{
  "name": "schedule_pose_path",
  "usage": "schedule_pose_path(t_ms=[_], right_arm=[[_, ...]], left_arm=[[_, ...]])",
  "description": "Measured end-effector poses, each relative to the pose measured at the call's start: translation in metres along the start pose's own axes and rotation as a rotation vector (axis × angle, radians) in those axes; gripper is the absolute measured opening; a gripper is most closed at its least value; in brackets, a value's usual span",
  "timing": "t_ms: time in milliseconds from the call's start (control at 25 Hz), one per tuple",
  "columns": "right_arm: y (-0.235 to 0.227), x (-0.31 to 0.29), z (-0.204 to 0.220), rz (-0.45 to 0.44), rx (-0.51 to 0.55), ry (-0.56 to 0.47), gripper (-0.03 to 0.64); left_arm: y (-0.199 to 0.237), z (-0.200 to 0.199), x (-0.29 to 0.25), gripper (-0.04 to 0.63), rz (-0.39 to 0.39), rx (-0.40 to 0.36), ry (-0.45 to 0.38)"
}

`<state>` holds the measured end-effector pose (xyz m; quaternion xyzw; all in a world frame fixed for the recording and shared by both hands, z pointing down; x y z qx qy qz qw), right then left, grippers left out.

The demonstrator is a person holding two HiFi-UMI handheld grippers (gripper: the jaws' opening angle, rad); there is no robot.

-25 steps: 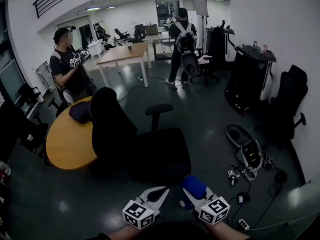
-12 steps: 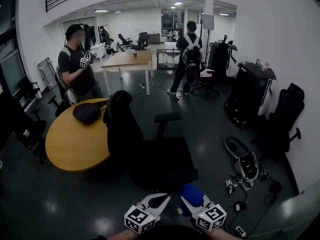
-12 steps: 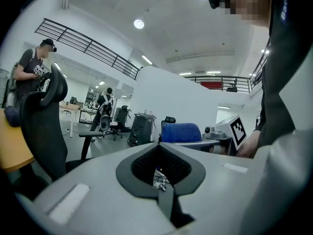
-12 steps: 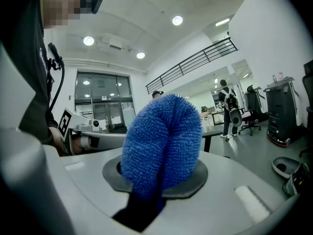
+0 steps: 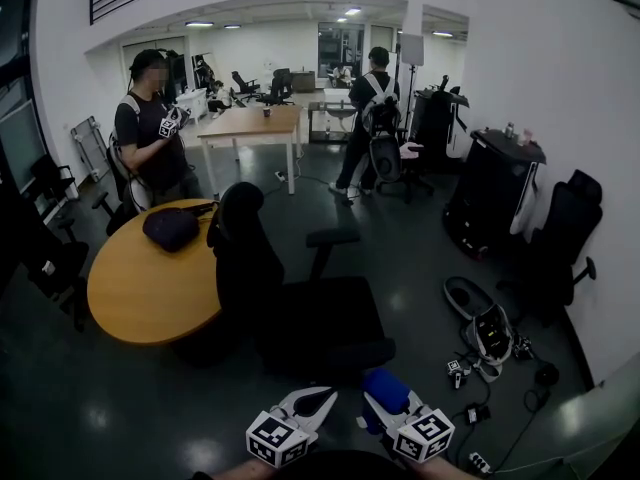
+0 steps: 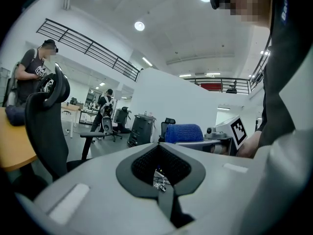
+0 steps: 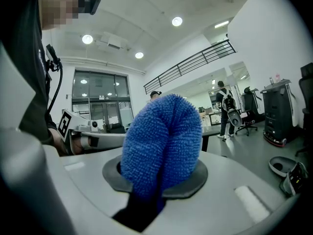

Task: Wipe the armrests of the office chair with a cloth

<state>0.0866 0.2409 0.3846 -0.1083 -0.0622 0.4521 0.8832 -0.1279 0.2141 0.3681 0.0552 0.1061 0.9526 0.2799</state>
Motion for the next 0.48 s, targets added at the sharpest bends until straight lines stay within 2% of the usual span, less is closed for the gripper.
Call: schedule_pose_path(t_ms=[480], right_arm=[[0.0017,-0.0042,0.0045,0.001,0.002,0.014,0.106]], left_arm=[[0.0045,0.0001,0.0042,0.020,0.002,-0.005,-0.007]])
Point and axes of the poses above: the fingertips, and each gripper's own axes: x backward along the fingers, y to its left, z out of its underside, the point moved 10 cm from there along x, backward along the fingers, and after that the axes turned 10 degrees about -y, right-handed, at the moved point
